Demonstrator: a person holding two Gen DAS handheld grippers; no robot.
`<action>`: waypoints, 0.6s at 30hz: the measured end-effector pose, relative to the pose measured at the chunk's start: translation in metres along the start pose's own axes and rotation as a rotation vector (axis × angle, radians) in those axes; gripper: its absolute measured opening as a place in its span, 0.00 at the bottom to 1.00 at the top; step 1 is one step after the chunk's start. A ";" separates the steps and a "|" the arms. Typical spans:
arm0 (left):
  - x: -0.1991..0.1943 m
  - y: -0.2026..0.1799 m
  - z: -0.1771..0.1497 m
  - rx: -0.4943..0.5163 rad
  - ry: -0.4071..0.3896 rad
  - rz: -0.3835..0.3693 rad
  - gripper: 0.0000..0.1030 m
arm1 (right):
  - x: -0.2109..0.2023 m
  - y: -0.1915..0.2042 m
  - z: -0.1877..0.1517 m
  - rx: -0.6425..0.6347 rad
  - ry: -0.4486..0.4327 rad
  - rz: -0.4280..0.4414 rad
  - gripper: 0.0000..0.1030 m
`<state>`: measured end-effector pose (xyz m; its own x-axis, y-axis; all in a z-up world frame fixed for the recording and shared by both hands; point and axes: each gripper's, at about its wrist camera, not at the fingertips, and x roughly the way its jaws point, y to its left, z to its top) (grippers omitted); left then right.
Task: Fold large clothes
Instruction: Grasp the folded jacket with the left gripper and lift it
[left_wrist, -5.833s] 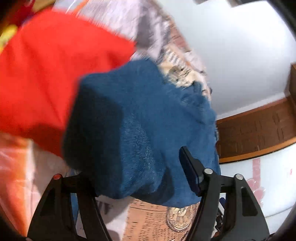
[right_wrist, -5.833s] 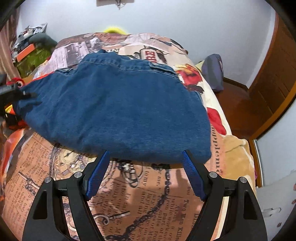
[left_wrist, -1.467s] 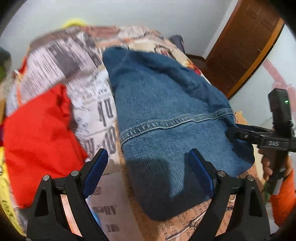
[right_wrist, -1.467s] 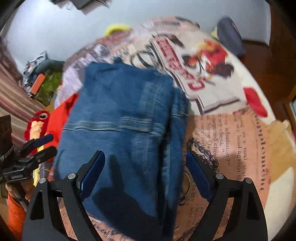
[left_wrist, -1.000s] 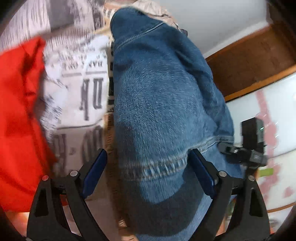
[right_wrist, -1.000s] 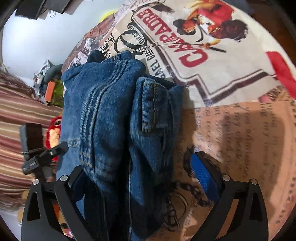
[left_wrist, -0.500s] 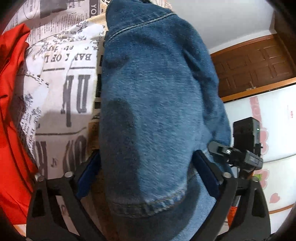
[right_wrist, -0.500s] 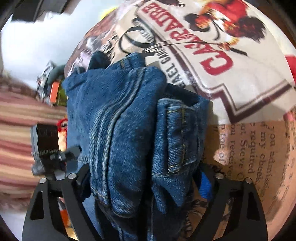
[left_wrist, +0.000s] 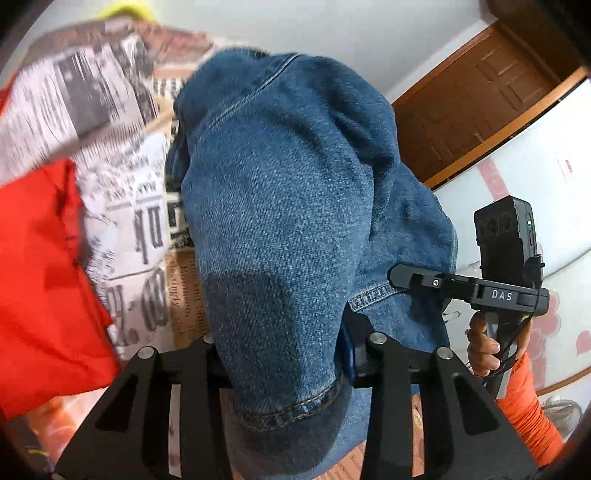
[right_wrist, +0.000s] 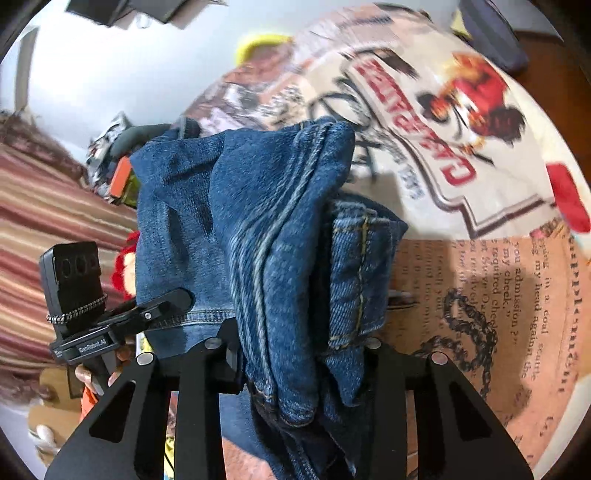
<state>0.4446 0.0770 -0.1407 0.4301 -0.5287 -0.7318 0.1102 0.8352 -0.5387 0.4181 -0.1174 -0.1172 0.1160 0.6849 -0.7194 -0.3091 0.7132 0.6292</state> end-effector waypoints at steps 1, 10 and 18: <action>-0.010 0.002 0.000 0.001 -0.011 -0.004 0.37 | -0.005 0.009 -0.001 -0.008 -0.011 0.008 0.31; -0.127 0.009 -0.006 0.031 -0.193 0.002 0.37 | -0.022 0.098 0.005 -0.131 -0.097 0.066 0.31; -0.205 0.060 -0.011 -0.015 -0.304 0.076 0.37 | 0.020 0.171 0.019 -0.211 -0.091 0.134 0.31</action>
<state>0.3532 0.2342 -0.0279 0.6848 -0.3934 -0.6134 0.0554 0.8674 -0.4945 0.3860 0.0210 -0.0188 0.1423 0.7887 -0.5981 -0.5164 0.5747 0.6349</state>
